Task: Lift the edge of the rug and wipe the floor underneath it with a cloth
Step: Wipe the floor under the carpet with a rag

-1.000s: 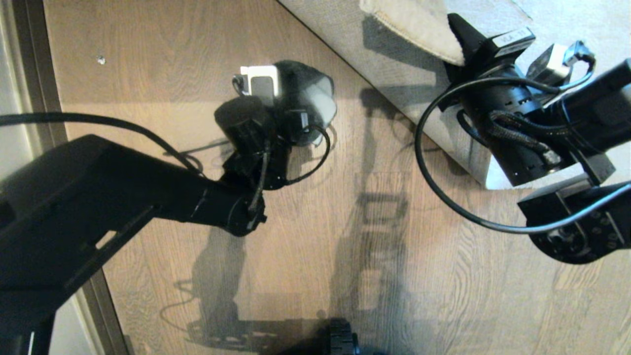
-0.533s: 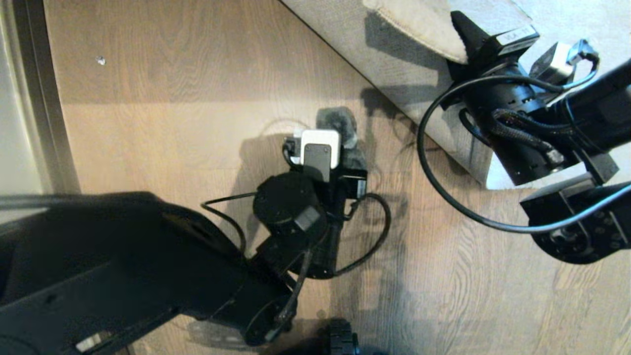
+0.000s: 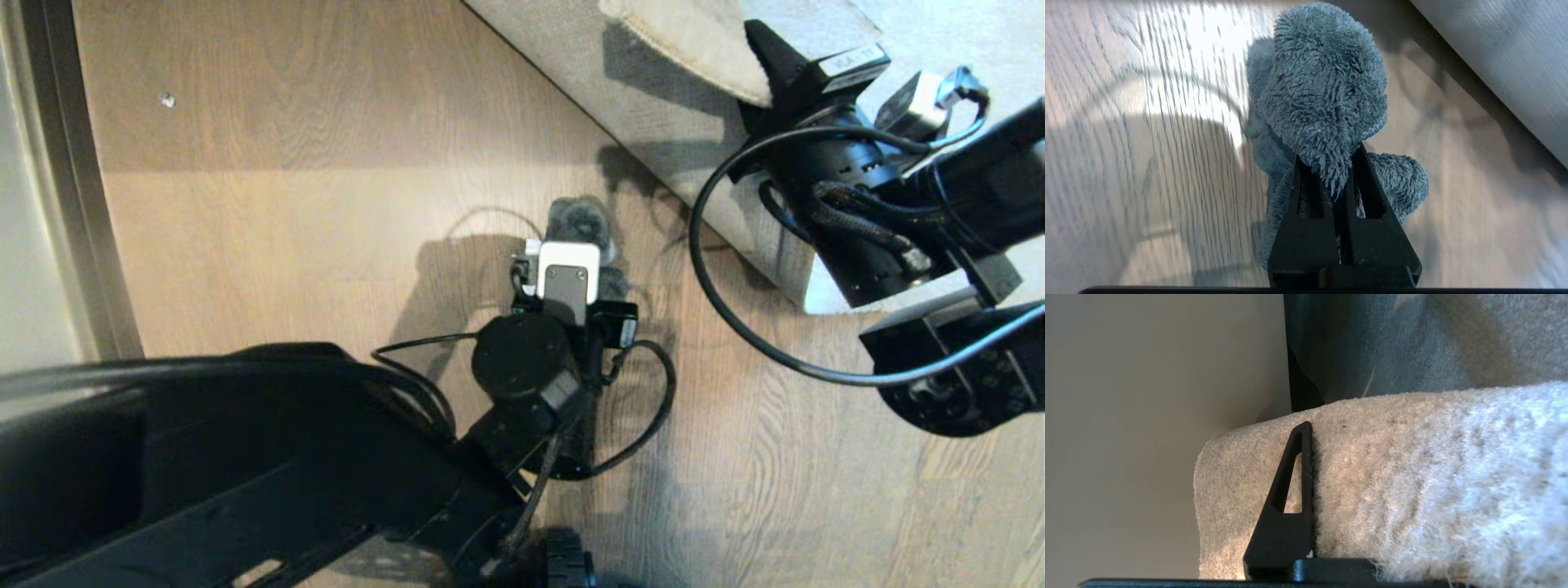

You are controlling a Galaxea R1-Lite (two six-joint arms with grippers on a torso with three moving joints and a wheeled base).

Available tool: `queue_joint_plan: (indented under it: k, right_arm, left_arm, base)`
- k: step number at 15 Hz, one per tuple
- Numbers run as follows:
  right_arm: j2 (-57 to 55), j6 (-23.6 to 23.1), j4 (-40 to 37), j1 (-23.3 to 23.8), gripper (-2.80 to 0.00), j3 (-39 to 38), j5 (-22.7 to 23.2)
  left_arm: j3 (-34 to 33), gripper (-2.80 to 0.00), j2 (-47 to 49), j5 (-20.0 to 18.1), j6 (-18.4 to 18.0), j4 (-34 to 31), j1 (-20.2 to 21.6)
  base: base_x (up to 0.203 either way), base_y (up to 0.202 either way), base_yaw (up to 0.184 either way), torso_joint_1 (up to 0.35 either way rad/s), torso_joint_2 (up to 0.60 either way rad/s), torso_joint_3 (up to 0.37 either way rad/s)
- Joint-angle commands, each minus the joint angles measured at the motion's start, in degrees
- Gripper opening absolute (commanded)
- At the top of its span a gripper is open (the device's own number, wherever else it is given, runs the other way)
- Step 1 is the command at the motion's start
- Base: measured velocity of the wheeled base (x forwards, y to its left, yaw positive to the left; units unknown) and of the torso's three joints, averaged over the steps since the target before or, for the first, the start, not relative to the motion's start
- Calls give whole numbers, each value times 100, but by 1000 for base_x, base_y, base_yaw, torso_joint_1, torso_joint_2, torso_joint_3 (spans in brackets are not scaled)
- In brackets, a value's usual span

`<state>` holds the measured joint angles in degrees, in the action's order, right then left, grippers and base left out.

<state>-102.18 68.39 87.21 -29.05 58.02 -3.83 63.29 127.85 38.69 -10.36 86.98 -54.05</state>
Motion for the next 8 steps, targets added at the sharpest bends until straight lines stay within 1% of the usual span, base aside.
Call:
queue_joint_plan:
  k: [1, 5, 8]
  right_arm:
    - [-30, 34, 252, -4, -280, -6, -4]
    - [-56, 34, 252, -13, -280, -80, -13]
    - [-47, 43, 252, -13, -280, -141, -13]
  left_arm:
    - [515, -280, 457, -5, -8, -9, 221]
    - [1378, -280, 915, -183, -50, -270, 1006]
    - [1594, -280, 1020, -427, -71, -373, 1513]
  base:
    - [0, 0, 0, 0, 0, 0]
    - [0, 0, 0, 0, 0, 0]
    - [0, 0, 0, 0, 0, 0]
